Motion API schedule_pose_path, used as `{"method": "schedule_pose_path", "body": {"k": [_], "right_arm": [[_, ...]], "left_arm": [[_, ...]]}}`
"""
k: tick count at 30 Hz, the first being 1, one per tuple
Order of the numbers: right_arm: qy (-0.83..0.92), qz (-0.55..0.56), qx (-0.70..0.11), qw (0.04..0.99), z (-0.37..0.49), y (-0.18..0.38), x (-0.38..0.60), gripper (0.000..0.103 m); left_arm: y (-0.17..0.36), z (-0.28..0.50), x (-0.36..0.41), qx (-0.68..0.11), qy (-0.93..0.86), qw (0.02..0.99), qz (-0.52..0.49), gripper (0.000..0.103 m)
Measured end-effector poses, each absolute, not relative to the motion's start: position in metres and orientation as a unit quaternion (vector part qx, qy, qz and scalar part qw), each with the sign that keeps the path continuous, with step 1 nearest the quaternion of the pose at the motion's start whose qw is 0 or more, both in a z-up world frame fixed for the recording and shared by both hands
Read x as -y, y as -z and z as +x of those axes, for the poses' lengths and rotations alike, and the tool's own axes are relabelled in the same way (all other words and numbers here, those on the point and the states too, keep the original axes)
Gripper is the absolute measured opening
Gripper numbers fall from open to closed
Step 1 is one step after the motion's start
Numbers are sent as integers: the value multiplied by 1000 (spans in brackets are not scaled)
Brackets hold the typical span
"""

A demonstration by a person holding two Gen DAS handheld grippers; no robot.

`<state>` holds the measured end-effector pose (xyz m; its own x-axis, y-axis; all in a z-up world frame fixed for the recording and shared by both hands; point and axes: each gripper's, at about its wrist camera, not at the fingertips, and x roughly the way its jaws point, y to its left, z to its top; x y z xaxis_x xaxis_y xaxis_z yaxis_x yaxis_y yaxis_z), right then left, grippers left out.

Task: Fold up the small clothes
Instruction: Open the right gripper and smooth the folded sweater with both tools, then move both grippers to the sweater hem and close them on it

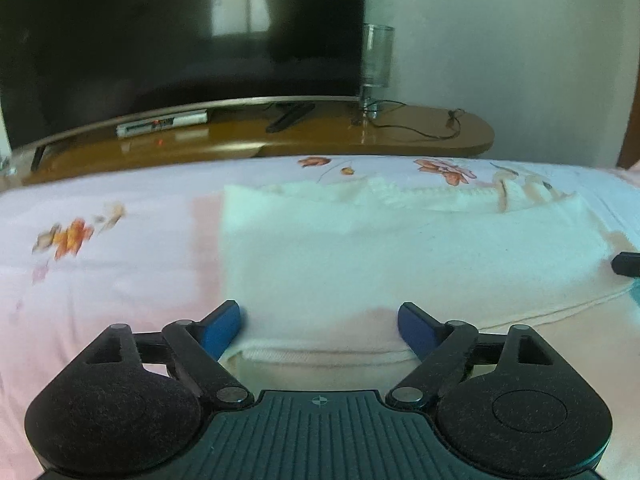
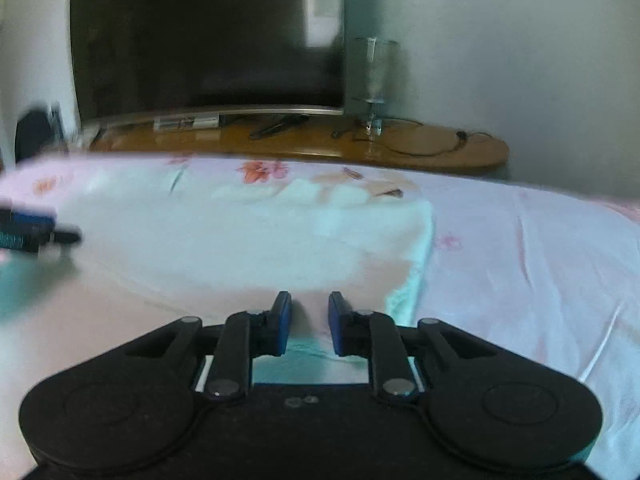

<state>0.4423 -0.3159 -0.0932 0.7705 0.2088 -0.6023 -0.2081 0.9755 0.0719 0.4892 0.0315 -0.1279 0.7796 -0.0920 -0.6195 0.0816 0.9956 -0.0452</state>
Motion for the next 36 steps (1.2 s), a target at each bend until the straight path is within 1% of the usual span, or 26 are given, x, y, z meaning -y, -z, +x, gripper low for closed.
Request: {"method": "schedule_pose_path", "body": {"k": [1, 2, 4, 6, 18, 22, 24, 26, 32, 33, 34, 35, 36], "right_arm": [[-94, 4, -320, 943, 446, 93, 319, 10], [-87, 6, -320, 943, 444, 92, 320, 9], [-91, 6, -315, 945, 443, 94, 321, 10], [-96, -6, -313, 945, 443, 94, 321, 10], [-107, 17, -307, 945, 435, 94, 330, 10], [-109, 20, -308, 945, 433, 93, 332, 10], [-109, 20, -310, 944, 433, 92, 332, 10], [-113, 18, -310, 944, 433, 91, 332, 12], [-125, 31, -312, 941, 436, 92, 338, 12], [-127, 37, -313, 941, 436, 92, 340, 12], [-125, 37, -315, 940, 436, 90, 339, 12], [-123, 32, -316, 940, 434, 86, 337, 16], [-128, 20, -310, 942, 431, 82, 333, 22]], "left_arm": [[129, 487, -33, -332, 38, 942, -12, 93], [133, 487, -36, -342, 29, 939, -22, 96], [136, 487, -44, -344, 27, 937, -51, 96], [138, 486, -41, -344, 21, 938, -40, 96], [137, 484, -35, -338, 9, 941, -29, 97], [137, 486, -36, -343, 2, 939, -28, 102], [137, 486, -37, -343, 1, 939, -29, 102], [137, 484, -37, -342, -4, 939, -29, 103], [135, 484, -37, -345, -11, 938, -28, 103], [130, 481, -35, -337, -29, 941, -20, 103], [123, 474, -31, -313, -39, 949, -8, 103], [117, 469, -27, -291, -34, 956, 2, 103], [112, 466, -21, -270, -31, 962, 15, 103]]}}
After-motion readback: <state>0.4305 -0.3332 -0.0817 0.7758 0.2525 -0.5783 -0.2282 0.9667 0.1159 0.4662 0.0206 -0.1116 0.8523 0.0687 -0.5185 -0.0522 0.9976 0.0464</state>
